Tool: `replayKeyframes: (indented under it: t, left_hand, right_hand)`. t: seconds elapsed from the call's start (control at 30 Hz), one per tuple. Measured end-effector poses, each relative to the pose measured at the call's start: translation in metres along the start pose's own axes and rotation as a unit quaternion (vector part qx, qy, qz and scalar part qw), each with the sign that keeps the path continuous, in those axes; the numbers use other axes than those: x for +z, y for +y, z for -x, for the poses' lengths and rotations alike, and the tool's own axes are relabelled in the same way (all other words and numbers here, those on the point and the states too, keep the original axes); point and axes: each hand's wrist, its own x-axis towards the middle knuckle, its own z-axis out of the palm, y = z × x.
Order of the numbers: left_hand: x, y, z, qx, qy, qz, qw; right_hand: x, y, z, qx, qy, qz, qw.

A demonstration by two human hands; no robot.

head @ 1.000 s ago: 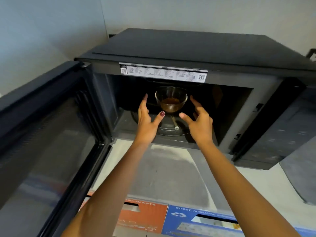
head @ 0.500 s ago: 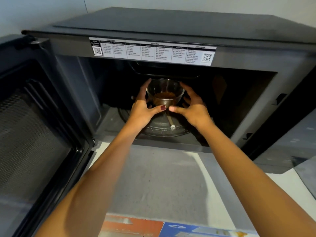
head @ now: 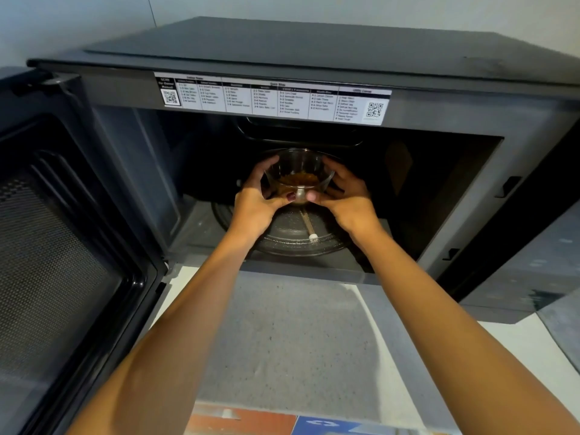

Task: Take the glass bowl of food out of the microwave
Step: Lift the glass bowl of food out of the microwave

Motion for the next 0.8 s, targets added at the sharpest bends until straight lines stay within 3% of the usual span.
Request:
replayKeyframes:
  t: [0.8]
  left_hand:
    - [-0.006,0.054,0.124,0.012,-0.032,0.097,0.995]
  right_hand:
    - [-0.021,-0.036,0.132,-0.051,0.020,-0.007,0.998]
